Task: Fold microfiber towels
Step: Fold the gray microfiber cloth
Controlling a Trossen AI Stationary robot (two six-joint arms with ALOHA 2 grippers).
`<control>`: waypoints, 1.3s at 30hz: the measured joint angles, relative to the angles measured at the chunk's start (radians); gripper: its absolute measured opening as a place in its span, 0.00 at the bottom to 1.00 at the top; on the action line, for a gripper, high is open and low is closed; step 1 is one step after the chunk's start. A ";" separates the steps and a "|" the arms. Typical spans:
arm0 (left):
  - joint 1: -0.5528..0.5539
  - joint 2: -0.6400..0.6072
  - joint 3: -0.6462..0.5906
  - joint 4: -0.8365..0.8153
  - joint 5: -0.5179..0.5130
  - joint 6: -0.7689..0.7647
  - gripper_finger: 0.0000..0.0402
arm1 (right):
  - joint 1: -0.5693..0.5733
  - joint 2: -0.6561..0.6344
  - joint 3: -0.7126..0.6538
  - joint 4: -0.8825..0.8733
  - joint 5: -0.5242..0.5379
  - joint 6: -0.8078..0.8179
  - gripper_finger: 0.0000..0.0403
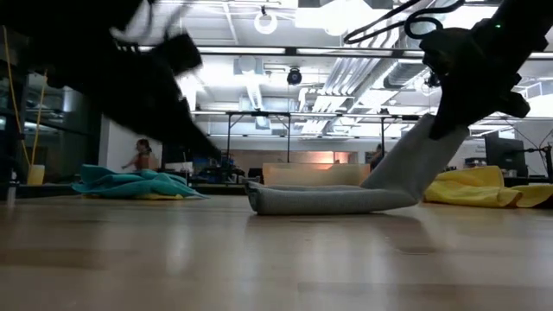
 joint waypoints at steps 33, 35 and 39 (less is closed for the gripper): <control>0.092 0.292 0.151 0.022 0.041 -0.025 0.00 | -0.004 0.352 0.001 0.737 0.082 -0.131 0.00; 0.092 0.292 0.151 0.023 0.041 -0.025 0.00 | -0.018 0.384 0.001 0.795 0.074 -0.131 0.00; 0.092 0.293 0.150 0.028 0.037 -0.017 0.00 | -0.038 0.453 0.001 0.905 0.024 -0.149 0.00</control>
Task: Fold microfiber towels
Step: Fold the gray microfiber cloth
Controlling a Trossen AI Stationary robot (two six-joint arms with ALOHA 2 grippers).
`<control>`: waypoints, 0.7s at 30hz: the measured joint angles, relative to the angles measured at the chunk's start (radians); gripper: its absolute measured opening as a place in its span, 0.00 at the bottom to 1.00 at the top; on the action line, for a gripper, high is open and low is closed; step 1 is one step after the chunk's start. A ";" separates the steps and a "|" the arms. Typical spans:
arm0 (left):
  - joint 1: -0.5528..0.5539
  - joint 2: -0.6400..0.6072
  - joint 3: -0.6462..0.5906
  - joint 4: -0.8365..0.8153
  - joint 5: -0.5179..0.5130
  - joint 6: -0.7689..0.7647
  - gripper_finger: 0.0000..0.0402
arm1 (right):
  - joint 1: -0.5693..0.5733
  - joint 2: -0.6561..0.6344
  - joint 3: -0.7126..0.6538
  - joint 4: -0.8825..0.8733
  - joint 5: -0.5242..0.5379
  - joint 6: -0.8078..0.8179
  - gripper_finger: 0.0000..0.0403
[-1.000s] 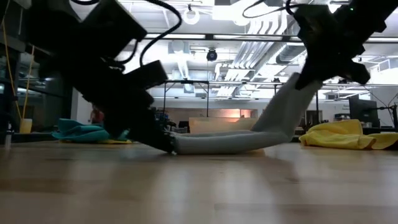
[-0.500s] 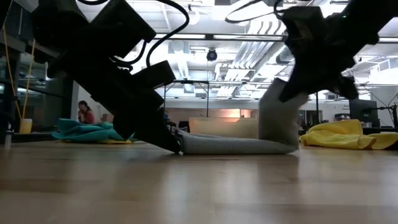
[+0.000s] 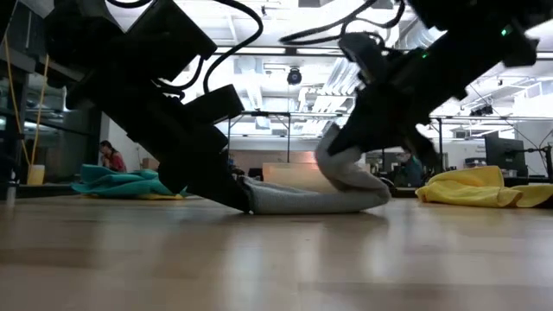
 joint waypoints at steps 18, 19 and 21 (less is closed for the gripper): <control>0.003 0.001 -0.001 0.003 -0.014 -0.007 0.00 | -0.003 0.161 0.000 0.371 -0.011 -0.034 0.00; 0.002 0.001 -0.001 0.002 -0.014 -0.007 0.00 | -0.003 0.170 0.000 0.389 -0.014 -0.034 0.00; 0.002 0.001 -0.001 0.003 -0.014 -0.008 0.00 | -0.004 0.184 0.000 0.409 -0.014 -0.034 0.00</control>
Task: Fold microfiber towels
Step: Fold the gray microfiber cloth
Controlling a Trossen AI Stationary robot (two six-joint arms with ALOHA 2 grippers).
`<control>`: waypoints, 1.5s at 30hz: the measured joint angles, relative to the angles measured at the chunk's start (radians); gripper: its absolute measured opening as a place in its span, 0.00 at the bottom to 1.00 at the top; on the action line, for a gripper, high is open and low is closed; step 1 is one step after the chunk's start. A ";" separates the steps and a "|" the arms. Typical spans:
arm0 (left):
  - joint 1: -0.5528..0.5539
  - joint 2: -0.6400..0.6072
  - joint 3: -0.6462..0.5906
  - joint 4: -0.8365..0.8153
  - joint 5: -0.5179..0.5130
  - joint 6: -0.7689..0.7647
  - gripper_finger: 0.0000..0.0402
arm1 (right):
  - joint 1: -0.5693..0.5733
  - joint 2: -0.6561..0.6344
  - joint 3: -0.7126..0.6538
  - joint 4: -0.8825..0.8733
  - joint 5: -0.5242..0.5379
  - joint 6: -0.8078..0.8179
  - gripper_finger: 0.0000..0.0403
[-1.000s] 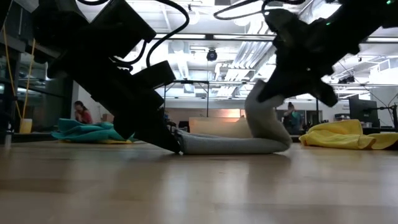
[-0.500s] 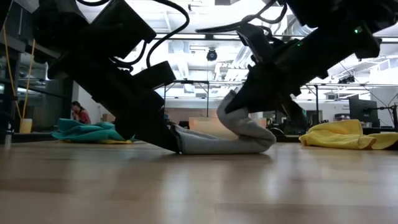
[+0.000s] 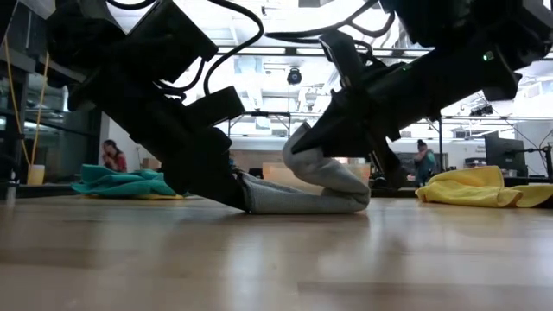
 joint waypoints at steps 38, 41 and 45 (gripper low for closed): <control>0.006 0.000 0.000 0.000 0.005 0.003 0.00 | -0.024 -0.037 0.000 0.174 -0.031 -0.388 0.51; 0.005 0.000 0.000 0.000 0.005 0.007 0.00 | -0.024 -0.151 0.000 0.004 -0.021 -0.493 0.51; 0.005 0.000 0.000 0.000 0.007 0.008 0.00 | -0.024 -0.306 0.000 -0.351 0.038 -0.500 0.51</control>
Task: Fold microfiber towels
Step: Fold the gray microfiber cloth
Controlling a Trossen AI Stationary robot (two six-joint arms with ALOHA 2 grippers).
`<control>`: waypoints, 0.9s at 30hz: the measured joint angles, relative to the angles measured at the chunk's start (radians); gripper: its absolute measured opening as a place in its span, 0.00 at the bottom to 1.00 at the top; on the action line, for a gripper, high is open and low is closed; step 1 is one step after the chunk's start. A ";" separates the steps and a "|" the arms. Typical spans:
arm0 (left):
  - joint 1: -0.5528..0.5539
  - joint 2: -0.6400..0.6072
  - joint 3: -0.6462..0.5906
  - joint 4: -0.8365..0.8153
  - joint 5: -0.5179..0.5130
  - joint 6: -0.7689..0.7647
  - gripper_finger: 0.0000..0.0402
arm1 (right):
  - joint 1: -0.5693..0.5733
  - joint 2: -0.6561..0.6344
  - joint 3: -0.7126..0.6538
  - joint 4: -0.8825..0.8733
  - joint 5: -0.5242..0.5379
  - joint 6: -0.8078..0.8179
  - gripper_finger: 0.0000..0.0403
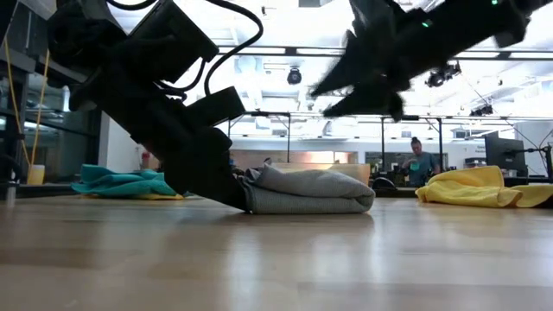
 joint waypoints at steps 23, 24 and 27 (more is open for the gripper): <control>0.000 0.000 0.000 0.005 0.001 0.000 0.00 | 0.041 0.391 0.030 0.360 0.163 -0.233 0.07; 0.000 0.000 0.000 0.006 0.001 0.000 0.00 | 0.034 0.411 0.044 0.351 0.161 -0.233 0.04; 0.000 0.000 -0.001 0.010 0.001 0.000 0.00 | 0.016 0.467 0.101 0.339 0.121 -0.260 0.01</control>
